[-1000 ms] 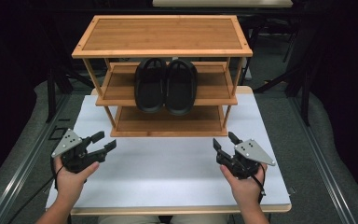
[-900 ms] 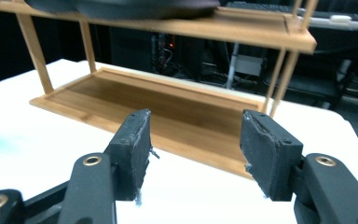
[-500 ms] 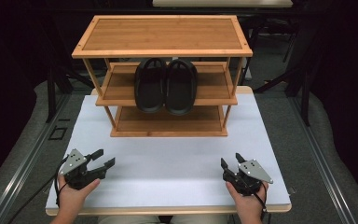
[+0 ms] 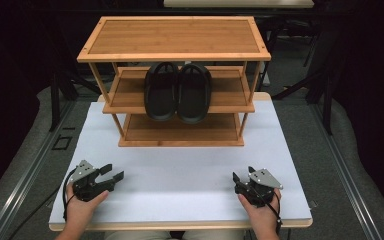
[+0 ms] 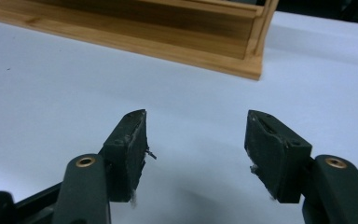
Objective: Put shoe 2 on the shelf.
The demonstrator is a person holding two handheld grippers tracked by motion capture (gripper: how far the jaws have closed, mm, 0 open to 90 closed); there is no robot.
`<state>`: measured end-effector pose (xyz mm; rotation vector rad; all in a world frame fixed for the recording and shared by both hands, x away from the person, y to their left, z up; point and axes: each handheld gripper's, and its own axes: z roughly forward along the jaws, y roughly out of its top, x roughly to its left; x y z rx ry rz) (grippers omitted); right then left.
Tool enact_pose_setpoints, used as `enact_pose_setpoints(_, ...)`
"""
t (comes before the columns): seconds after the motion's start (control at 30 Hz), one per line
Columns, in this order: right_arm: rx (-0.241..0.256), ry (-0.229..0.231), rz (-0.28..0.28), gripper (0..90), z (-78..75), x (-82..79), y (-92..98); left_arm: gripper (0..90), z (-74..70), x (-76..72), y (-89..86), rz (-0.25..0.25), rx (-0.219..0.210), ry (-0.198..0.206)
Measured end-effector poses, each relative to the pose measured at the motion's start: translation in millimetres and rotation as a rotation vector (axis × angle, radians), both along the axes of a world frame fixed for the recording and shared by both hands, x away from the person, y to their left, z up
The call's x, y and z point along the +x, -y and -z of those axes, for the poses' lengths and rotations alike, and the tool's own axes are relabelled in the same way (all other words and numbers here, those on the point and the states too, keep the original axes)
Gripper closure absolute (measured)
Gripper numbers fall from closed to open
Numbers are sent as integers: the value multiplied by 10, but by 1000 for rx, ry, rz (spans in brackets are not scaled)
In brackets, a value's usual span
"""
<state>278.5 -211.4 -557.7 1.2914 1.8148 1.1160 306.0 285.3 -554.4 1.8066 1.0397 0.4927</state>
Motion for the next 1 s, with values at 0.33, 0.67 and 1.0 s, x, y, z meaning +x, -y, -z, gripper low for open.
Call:
enact_pose_setpoints(0.33,-32,-59,-75,415,10,-21,-196,392,44,2,175,69,48,-12)
enact_pose_setpoints(0.67,-11,-75,-122,416,33,-14,-268,391,34,22,199,83,44,-17)
enact_pose_setpoints(1.0,21,-64,-114,416,32,-7,-244,392,-35,-16,246,92,55,-4)
